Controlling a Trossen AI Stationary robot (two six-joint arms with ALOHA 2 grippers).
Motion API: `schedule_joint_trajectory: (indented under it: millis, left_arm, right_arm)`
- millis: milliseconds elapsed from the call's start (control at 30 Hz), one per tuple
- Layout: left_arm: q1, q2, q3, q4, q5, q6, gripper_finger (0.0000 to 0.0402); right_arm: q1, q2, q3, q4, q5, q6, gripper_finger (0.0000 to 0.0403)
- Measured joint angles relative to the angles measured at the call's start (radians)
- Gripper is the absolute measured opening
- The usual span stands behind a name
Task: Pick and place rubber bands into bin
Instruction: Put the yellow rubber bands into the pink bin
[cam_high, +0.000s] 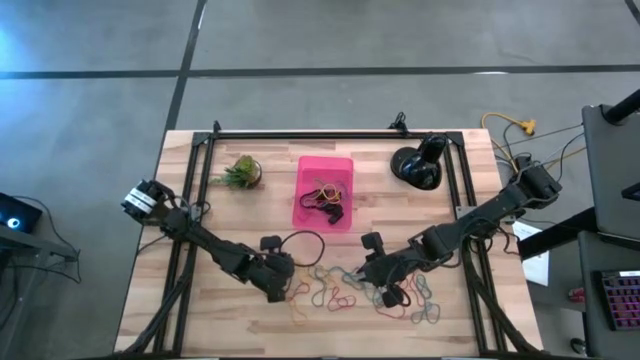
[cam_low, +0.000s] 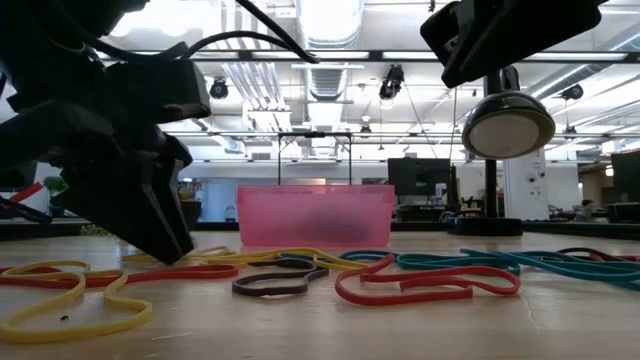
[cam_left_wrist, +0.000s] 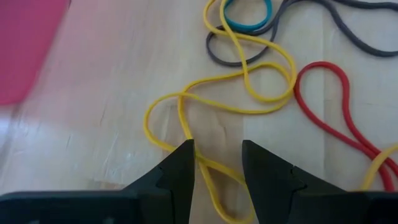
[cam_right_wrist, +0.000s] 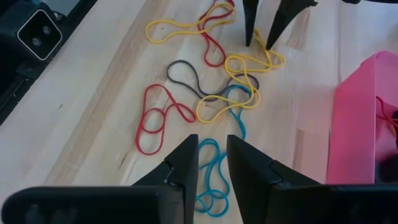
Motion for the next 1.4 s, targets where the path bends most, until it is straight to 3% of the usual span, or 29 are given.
schedule_joint_trajectory:
  millis: [500,767,900,1100,1400]
  left_arm:
    - [0.000,-0.020,0.016,-0.144,-0.044,-0.024,0.0116]
    - [0.011,-0.023,0.008,-0.156,0.029,-0.048,0.0115]
    - [0.021,-0.023,0.008,-0.165,0.065,-0.042,0.0088]
    - [0.021,-0.023,0.009,-0.180,0.084,0.015,0.0008]
    - [0.019,-0.034,0.024,-0.233,-0.016,0.073,0.0000]
  right_arm:
    - [0.000,0.000,-0.017,0.016,-0.002,0.000,0.0070]
    - [0.000,0.000,-0.017,0.019,-0.002,0.000,0.0079]
    - [0.000,0.000,-0.017,0.019,-0.002,0.000,0.0076]
    - [0.000,0.000,-0.017,0.019,-0.002,-0.003,0.0068]
    - [0.000,0.000,-0.017,0.021,-0.001,-0.003,0.0077]
